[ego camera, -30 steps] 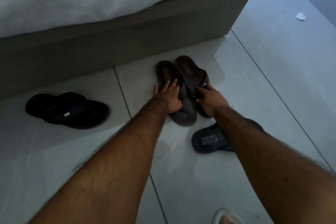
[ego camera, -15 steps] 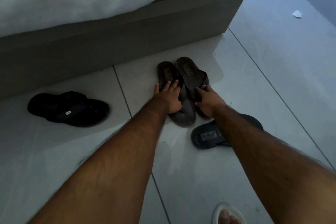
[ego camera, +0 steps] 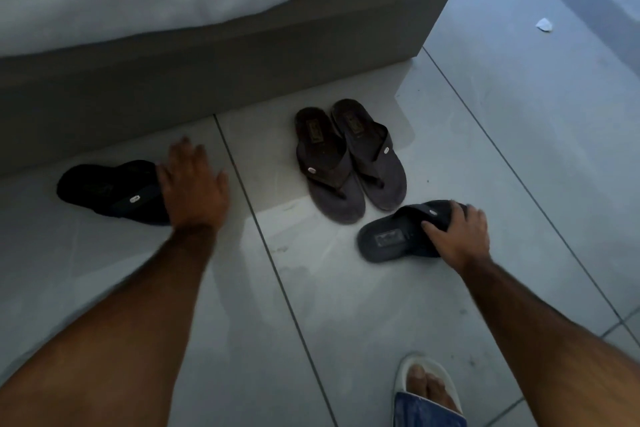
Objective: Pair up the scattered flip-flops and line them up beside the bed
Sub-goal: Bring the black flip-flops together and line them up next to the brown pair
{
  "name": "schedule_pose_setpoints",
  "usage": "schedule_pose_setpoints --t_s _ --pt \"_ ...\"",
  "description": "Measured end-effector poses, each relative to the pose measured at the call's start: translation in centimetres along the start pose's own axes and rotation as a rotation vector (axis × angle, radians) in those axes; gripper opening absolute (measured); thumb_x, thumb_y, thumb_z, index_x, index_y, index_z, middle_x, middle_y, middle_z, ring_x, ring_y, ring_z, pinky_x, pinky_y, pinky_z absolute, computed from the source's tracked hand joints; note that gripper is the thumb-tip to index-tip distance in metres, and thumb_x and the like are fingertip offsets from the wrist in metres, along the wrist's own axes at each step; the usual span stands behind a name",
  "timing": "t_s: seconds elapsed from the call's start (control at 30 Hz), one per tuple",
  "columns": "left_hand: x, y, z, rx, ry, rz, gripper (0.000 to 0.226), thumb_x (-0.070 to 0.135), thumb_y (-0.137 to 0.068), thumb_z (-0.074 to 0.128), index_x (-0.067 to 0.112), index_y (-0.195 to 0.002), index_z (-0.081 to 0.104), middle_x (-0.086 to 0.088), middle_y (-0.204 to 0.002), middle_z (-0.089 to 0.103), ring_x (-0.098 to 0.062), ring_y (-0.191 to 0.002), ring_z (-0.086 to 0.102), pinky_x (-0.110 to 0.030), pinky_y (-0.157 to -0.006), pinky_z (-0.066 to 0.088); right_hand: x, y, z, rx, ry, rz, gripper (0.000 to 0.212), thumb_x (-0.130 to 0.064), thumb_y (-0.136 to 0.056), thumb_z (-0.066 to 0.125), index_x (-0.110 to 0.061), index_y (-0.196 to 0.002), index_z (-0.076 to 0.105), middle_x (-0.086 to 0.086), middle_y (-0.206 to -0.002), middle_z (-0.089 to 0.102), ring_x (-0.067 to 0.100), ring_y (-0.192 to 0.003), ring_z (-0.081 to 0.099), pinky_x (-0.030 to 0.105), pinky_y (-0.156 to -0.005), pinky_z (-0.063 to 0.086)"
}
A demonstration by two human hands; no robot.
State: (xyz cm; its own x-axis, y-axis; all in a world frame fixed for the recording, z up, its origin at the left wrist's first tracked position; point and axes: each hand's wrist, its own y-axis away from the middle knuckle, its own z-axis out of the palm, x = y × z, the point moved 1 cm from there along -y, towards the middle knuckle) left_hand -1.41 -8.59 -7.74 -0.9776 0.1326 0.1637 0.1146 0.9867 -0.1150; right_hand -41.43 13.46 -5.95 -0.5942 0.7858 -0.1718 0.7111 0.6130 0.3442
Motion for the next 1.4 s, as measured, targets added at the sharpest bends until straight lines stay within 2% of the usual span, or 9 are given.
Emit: schedule_pose_setpoints --t_s 0.2,0.4,0.53,0.67,0.83,0.97,1.13,1.33,1.4 --pt "-6.5 2.4 1.0 -0.220 0.006 -0.370 0.091 0.050 -0.093 0.054 -0.005 -0.154 0.015 -0.029 -0.161 0.017 -0.043 -0.151 0.012 -0.060 -0.121 0.007 0.5 3.5 2.4 -0.174 -0.206 0.109 0.097 -0.044 -0.084 0.071 -0.021 -0.159 0.014 0.014 -0.167 0.008 0.036 -0.152 0.015 0.049 -0.121 0.024" --pt "-6.7 3.8 0.1 -0.255 0.098 -0.355 0.089 0.049 -0.092 0.057 0.000 -0.154 0.017 -0.026 -0.162 0.018 -0.039 -0.153 0.009 -0.058 -0.122 0.008 -3.5 9.5 4.0 -0.190 -0.025 0.079 0.096 -0.058 -0.083 0.065 -0.018 -0.158 0.020 0.020 -0.160 0.024 0.042 -0.144 0.032 0.054 -0.111 0.040" --pt "-7.5 4.2 -0.7 -0.268 0.111 -0.340 0.090 0.048 -0.089 0.062 0.004 -0.154 0.019 -0.023 -0.163 0.018 -0.036 -0.153 0.008 -0.057 -0.122 0.008 -8.4 13.7 4.6 -0.196 0.208 -0.066 0.087 -0.071 -0.078 0.060 -0.016 -0.143 0.042 0.018 -0.139 0.046 0.038 -0.125 0.050 0.050 -0.096 0.052" --pt "-8.8 4.3 -1.3 -0.292 0.129 -0.322 0.094 0.047 -0.084 0.070 0.007 -0.155 0.022 -0.019 -0.163 0.019 -0.034 -0.153 0.008 -0.056 -0.122 0.010 -13.9 16.0 5.2 -0.294 0.249 -0.188 0.080 -0.070 -0.076 0.064 -0.016 -0.133 0.048 0.015 -0.129 0.056 0.033 -0.115 0.059 0.044 -0.090 0.053" --pt "-10.7 3.9 -1.9 -0.341 0.166 -0.249 0.094 0.041 -0.080 0.077 0.014 -0.155 0.025 -0.015 -0.164 0.021 -0.033 -0.153 0.009 -0.054 -0.123 0.010 -19.1 16.1 6.0 -0.341 0.174 -0.237 0.076 -0.064 -0.078 0.069 -0.011 -0.130 0.055 0.011 -0.126 0.065 0.029 -0.115 0.063 0.037 -0.091 0.050" --pt "-12.5 4.1 -1.6 -0.353 0.201 -0.173 0.095 0.038 -0.077 0.080 0.015 -0.154 0.028 -0.015 -0.164 0.021 -0.033 -0.153 0.009 -0.055 -0.123 0.010 -21.9 15.0 7.8 -0.395 0.100 -0.182 0.080 -0.074 -0.073 0.064 -0.007 -0.116 0.064 0.011 -0.110 0.071 0.030 -0.099 0.068 0.033 -0.075 0.049" --pt "-14.0 5.0 -1.5 -0.372 0.244 -0.095 0.092 0.038 -0.075 0.082 0.013 -0.151 0.035 -0.012 -0.165 0.021 -0.031 -0.154 0.008 -0.053 -0.124 0.007 -25.2 14.3 10.1 -0.401 -0.134 -0.094 0.078 -0.073 -0.071 0.066 -0.005 -0.109 0.062 0.015 -0.106 0.070 0.036 -0.087 0.072 0.047 -0.077 0.061" --pt "-14.6 8.5 -1.1 -0.243 0.252 0.021 0.070 0.061 -0.080 0.062 0.010 -0.128 0.057 -0.009 -0.159 0.036 -0.029 -0.151 0.020 -0.051 -0.123 0.013 -29.7 14.5 10.6 -0.496 -0.573 -0.064 0.079 -0.052 -0.073 0.081 -0.004 -0.126 0.048 0.012 -0.126 0.054 0.040 -0.111 0.062 0.044 -0.048 0.061" --pt "-14.1 9.2 -0.6 -0.203 0.253 0.013 0.062 0.058 -0.086 0.057 0.010 -0.123 0.060 -0.009 -0.157 0.040 -0.029 -0.151 0.022 -0.051 -0.123 0.014 -30.7 14.7 10.9 -0.491 -0.563 -0.136 0.080 -0.052 -0.069 0.082 -0.005 -0.124 0.047 0.014 -0.129 0.057 0.038 -0.112 0.062 0.045 -0.059 0.063"
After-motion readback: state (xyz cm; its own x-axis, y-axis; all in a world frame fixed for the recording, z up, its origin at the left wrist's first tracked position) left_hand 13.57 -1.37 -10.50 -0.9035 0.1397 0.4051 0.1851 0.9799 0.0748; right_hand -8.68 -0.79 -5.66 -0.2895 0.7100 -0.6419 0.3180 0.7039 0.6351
